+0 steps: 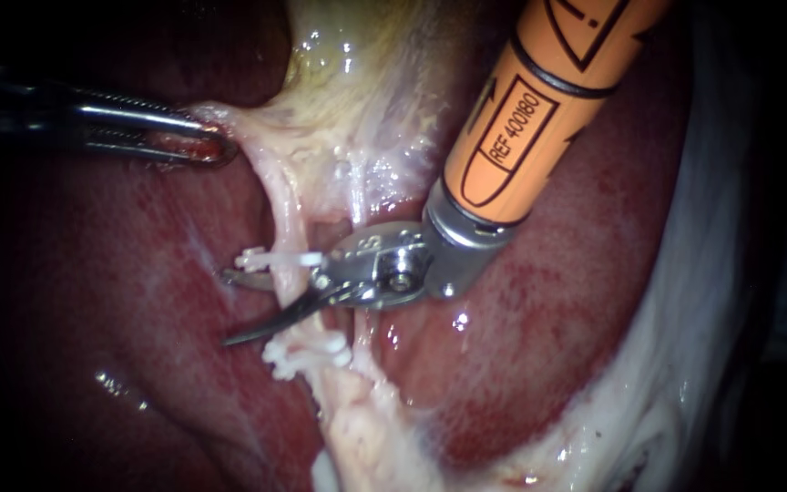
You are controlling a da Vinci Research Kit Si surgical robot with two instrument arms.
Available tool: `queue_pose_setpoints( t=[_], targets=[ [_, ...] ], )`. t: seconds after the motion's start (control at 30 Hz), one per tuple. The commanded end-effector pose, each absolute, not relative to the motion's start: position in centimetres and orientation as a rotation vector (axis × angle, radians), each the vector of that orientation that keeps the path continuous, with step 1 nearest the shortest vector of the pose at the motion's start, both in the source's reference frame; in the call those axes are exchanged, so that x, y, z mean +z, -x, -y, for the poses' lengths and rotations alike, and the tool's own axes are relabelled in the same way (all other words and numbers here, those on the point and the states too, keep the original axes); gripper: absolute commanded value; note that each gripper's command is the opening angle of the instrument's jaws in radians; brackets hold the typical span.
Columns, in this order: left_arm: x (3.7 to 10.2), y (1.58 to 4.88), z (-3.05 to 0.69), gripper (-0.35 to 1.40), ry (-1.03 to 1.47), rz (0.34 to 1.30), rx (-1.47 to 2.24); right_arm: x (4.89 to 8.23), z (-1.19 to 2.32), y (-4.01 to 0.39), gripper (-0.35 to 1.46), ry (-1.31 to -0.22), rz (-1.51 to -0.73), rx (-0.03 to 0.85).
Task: Go to the cutting position left tube
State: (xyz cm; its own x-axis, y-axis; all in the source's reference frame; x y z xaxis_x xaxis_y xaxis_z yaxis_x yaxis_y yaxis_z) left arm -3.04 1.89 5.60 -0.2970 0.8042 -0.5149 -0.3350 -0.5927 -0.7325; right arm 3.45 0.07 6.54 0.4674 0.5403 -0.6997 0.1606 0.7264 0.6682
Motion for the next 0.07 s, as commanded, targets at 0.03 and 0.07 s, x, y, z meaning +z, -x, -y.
queue_pose_setpoints(
  t=[0.03, 0.07],
  targets=[
    [5.61, 3.04, -1.89, -0.35, 1.182, 0.652, 1.958, 6.54, -0.07, -3.44, 1.3, -0.755, -1.083, 0.26],
    [5.61, 3.04, -1.89, -0.35, 1.182, 0.652, 1.958, 6.54, -0.07, -3.44, 1.3, -0.755, -1.083, 0.26]
  ],
)
